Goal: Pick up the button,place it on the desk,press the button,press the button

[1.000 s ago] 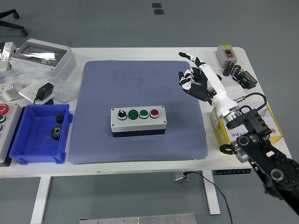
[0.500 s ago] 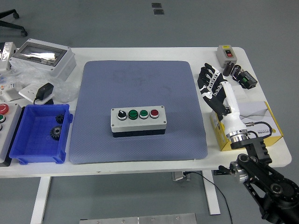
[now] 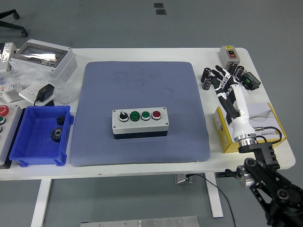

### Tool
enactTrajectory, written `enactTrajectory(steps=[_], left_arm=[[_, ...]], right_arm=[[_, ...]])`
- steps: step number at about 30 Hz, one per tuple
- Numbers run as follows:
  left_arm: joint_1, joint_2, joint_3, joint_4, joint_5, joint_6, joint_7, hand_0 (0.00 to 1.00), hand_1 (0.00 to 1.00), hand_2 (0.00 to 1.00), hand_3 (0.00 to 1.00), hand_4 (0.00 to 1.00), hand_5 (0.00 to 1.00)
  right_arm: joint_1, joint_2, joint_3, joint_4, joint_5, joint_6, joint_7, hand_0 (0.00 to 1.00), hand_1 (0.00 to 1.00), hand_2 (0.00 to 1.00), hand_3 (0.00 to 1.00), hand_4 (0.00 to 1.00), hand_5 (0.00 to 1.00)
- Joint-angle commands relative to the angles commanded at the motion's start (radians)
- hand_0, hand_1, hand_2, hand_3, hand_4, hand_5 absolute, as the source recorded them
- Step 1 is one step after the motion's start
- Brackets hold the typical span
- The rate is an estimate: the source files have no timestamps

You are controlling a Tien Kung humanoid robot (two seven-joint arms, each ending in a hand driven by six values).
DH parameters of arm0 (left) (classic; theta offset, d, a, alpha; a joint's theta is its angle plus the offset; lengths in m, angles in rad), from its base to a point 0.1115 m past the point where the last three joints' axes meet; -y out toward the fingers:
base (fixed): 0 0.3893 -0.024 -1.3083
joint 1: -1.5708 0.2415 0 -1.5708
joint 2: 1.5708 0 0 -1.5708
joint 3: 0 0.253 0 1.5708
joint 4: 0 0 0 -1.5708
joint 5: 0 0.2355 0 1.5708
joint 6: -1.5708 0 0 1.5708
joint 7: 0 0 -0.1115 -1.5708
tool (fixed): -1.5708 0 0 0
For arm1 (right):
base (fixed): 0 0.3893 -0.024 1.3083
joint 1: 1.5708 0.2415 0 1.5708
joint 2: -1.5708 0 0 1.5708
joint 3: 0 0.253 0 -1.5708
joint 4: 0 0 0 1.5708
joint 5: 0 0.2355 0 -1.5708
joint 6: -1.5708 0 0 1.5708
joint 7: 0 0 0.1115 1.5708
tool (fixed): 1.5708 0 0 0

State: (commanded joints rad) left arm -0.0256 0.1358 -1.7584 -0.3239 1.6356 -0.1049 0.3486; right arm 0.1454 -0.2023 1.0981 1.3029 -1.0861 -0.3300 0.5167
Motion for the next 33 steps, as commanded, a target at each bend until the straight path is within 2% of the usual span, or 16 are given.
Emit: enactTrajectory(steps=[6,10,18,25,33], left_arm=[[0.033,0.002,0.038,0.011,-0.071,0.019,-0.016,0.497,0.466,0.492,0.702,0.002,0.002],[0.053,0.006,0.053,0.019,-0.086,0.02,-0.026,0.499,0.467,0.491,0.7,0.002,0.002],[0.045,0.023,0.081,0.033,-0.142,0.039,-0.053,0.501,0.471,0.492,0.701,0.002,0.002],[0.019,0.018,0.061,0.052,-0.094,0.023,-0.087,0.5,0.472,0.49,0.697,0.002,0.002],[0.01,0.016,0.057,0.051,-0.075,0.019,-0.081,0.503,0.472,0.486,0.681,0.002,0.002]], right_arm=[[-0.049,0.019,0.067,0.017,-0.051,-0.015,-0.011,0.869,0.841,0.859,0.87,0.856,0.75],[-0.066,0.024,0.083,0.019,-0.07,-0.019,-0.018,0.873,0.841,0.859,0.867,0.854,0.748],[-0.054,0.007,0.069,0.025,-0.084,-0.026,-0.035,0.877,0.842,0.859,0.867,0.853,0.746],[-0.047,-0.008,0.075,0.039,-0.099,-0.035,-0.045,0.881,0.844,0.86,0.867,0.851,0.747],[-0.049,-0.01,0.113,0.049,-0.117,-0.046,-0.05,0.879,0.843,0.86,0.867,0.85,0.749]])
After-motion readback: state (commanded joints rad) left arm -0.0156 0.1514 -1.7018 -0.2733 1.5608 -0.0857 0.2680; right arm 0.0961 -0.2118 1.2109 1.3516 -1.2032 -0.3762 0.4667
